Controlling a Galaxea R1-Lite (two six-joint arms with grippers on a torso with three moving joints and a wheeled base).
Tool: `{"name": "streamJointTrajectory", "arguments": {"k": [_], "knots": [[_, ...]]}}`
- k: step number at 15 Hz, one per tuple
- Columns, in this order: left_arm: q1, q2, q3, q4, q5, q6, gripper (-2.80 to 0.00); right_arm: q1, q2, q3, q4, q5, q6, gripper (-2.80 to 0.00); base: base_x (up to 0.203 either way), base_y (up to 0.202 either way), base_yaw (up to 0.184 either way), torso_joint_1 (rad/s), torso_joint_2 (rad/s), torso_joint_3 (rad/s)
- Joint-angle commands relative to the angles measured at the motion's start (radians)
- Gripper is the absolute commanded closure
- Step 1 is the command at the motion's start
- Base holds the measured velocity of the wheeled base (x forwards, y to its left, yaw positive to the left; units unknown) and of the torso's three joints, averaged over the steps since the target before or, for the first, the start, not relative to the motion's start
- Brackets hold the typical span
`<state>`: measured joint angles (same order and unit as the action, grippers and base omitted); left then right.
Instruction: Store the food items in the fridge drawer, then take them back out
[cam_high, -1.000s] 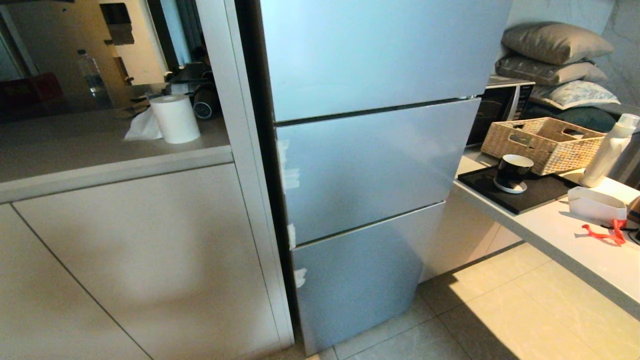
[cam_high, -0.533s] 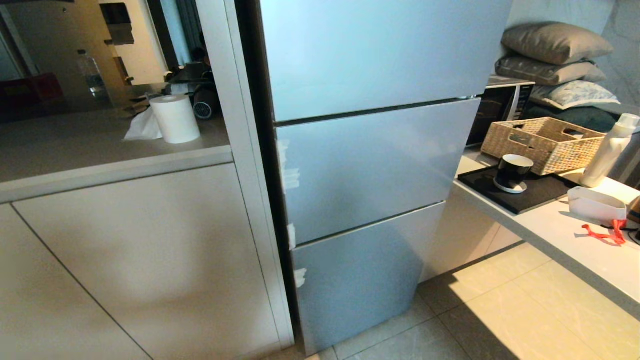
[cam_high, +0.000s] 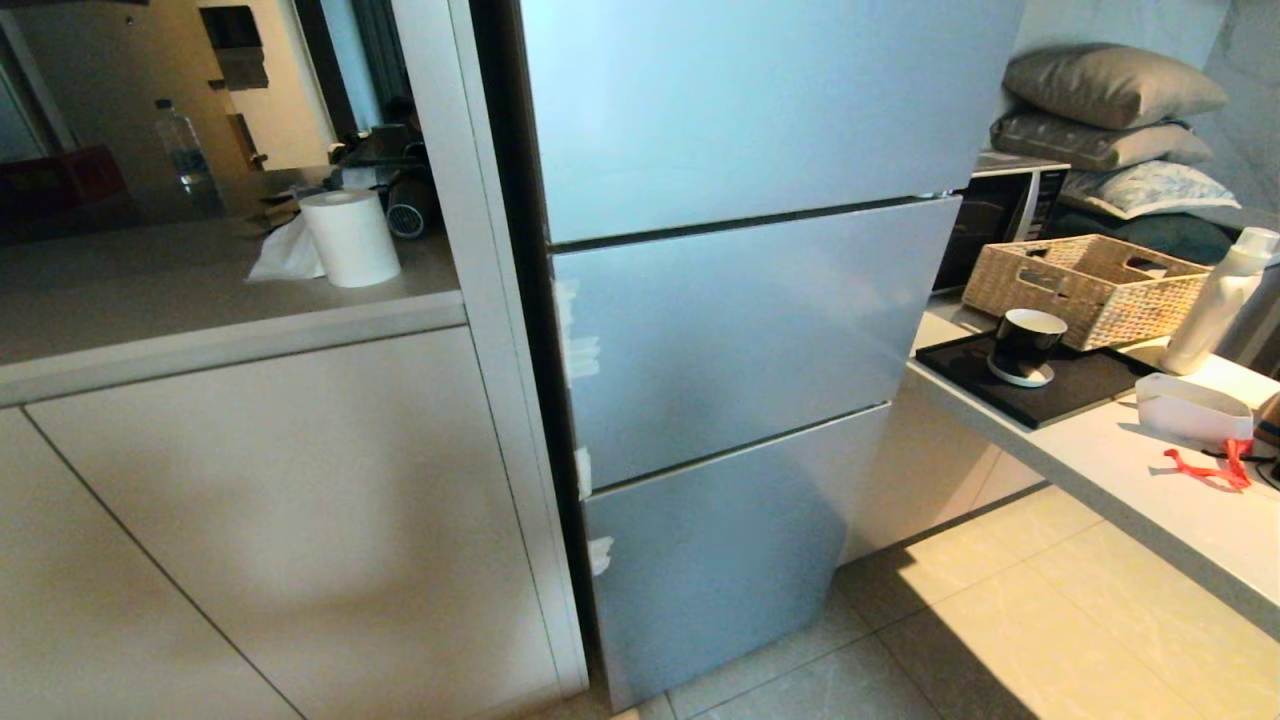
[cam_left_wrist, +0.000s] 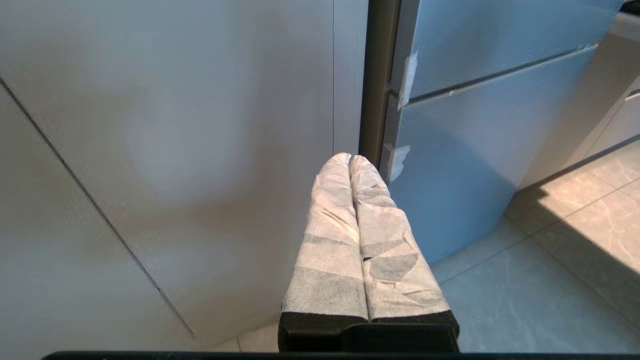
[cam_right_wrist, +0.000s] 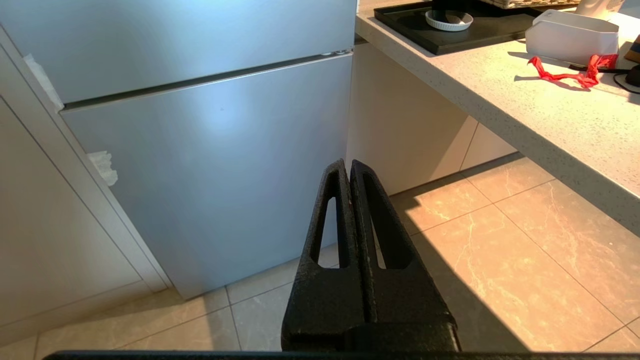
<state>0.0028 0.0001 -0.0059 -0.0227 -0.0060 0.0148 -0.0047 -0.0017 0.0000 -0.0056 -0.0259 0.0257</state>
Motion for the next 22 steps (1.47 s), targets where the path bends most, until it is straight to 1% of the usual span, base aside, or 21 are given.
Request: {"name": "streamJointTrajectory", "arguments": {"k": [1, 3, 6, 8, 11, 14, 16, 17, 18, 19, 20, 21, 22], "knots": [[0.000, 0.019, -0.087, -0.021, -0.027, -0.013, 0.00, 0.000, 0.002, 0.000, -0.001, -0.002, 0.005, 0.00, 0.000, 0.000, 0.000, 0.000, 0.00, 0.000], [-0.002, 0.131, -0.155, -0.024, -0.094, -0.065, 0.00, 0.000, 0.002, 0.000, -0.001, -0.002, 0.003, 0.00, 0.000, 0.000, 0.000, 0.000, 0.00, 0.000], [-0.016, 0.494, -0.256, -0.073, -0.210, -0.200, 0.00, 0.000, 0.002, 0.000, -0.001, -0.002, 0.002, 0.00, 0.000, 0.000, 0.000, 0.000, 0.00, 0.000], [-0.023, 0.760, -0.339, -0.156, -0.285, -0.311, 0.00, 0.000, 0.002, 0.000, -0.001, -0.002, 0.013, 0.00, 0.000, 0.000, 0.000, 0.000, 0.00, 0.000], [-0.029, 1.188, -0.490, -0.313, -0.344, -0.435, 0.00, 0.000, 0.002, 0.000, -0.001, -0.003, 0.013, 0.00, 0.000, 0.000, 0.000, 0.000, 0.00, 0.000], [-0.039, 1.595, -0.681, -0.525, -0.363, -0.554, 0.00, 0.000, 0.002, 0.000, -0.001, -0.002, 0.013, 0.00, 0.000, 0.000, 0.000, 0.000, 0.00, 0.000], [-0.051, 1.813, -0.828, -0.683, -0.364, -0.623, 0.00, 0.000, 0.002, 0.000, -0.001, -0.002, 0.013, 0.00, 0.000, 0.000, 0.000, 0.000, 0.00, 0.000], [-0.059, 1.904, -0.909, -0.749, -0.353, -0.650, 0.00, 0.000, 0.002, 0.000, -0.001, -0.002, 0.013, 0.00, 0.000, 0.000, 0.000, 0.000, 0.00, 0.000], [-0.069, 1.971, -0.987, -0.803, -0.333, -0.674, 0.00, 0.000, 0.002, 0.000, -0.001, -0.003, 0.013, 0.00, 0.000, 0.000, 0.000, 0.000, 0.00, 0.000], [-0.085, 2.030, -1.065, -0.864, -0.298, -0.708, 0.00, 0.000, 0.002, 0.000, -0.001, -0.002, 0.013, 0.00, 0.000, 0.000, 0.000, 0.000, 0.00, 0.000], [-0.105, 2.066, -1.117, -0.912, -0.268, -0.746, 0.00, 0.000, 0.002, 0.000, -0.001, -0.003, 0.013, 0.00, 0.000, 0.000, 0.000, 0.000, 0.00, 0.000], [-0.127, 2.088, -1.141, -0.933, -0.252, -0.765, 0.00, 0.000, 0.002, 0.000, -0.001, -0.003, 0.013, 0.00, 0.000, 0.000, 0.000, 0.000, 0.00, 0.000], [-0.140, 2.108, -1.171, -0.940, -0.245, -0.770, 0.00, 0.000, 0.002, 0.000, -0.001, -0.002, 0.013, 0.00, 0.000, 0.000, 0.000, 0.000, 0.00, 0.000]]}}
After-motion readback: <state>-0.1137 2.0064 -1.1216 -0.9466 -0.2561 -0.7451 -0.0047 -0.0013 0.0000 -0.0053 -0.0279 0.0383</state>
